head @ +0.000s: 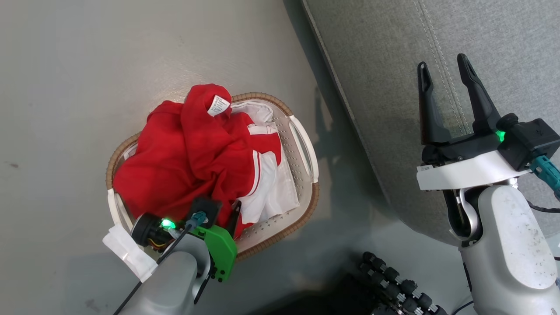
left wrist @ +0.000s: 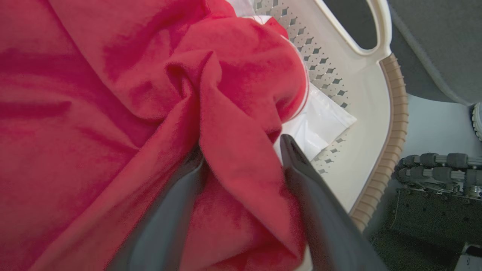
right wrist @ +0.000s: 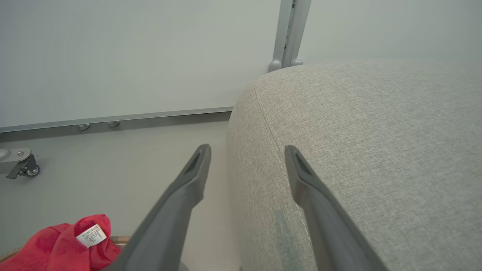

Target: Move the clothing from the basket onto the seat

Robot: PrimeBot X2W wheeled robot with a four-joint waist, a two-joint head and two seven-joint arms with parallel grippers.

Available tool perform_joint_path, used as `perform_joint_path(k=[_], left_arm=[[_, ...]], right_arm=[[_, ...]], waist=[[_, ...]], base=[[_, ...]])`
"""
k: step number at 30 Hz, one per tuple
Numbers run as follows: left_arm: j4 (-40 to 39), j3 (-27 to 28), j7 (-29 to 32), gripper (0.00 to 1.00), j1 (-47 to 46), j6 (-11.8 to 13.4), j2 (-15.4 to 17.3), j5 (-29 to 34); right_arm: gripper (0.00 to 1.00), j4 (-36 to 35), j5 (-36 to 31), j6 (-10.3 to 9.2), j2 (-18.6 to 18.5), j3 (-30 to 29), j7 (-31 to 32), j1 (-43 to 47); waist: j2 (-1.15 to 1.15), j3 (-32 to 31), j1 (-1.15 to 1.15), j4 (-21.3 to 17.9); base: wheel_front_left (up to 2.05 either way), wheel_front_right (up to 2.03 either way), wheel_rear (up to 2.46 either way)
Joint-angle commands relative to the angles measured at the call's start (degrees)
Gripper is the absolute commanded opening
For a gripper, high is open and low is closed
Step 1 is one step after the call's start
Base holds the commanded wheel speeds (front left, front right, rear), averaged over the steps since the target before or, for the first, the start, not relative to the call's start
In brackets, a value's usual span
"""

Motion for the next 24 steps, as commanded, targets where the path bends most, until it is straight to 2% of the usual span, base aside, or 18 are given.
perform_joint_path(k=[1,3,12,24], left_arm=[[0.65,-0.30,0.03,0.33,-1.39,-0.16,0.38,-0.32],[1.04,-0.69,0.02,0.00,-1.43,-0.18,0.38,-0.96],[-2.18,-1.43,0.02,0.00,0.01,-0.13,0.33,-3.14],[-10.04,-3.10,0.00,0.00,3.77,-0.22,0.30,-1.73]], right_arm=[[1.00,-0.20,0.02,-0.04,-0.14,0.09,-0.30,-0.30],[1.00,-0.01,-0.23,-0.04,-0.14,0.03,-0.30,-0.04],[1.00,0.98,-1.74,-0.04,-0.16,-0.02,-0.30,1.49],[1.00,3.23,-5.98,-0.04,-0.19,-2.50,-0.30,6.38]], waist=[[0.00,0.20,-0.01,-0.25],[0.00,-0.18,-0.01,0.00],[0.00,-4.70,-0.01,2.78],[0.00,-16.85,-0.01,9.16]], base=[[0.00,0.00,0.00],[0.00,0.00,0.00],[0.00,0.00,0.00],[0.00,0.00,0.00]])
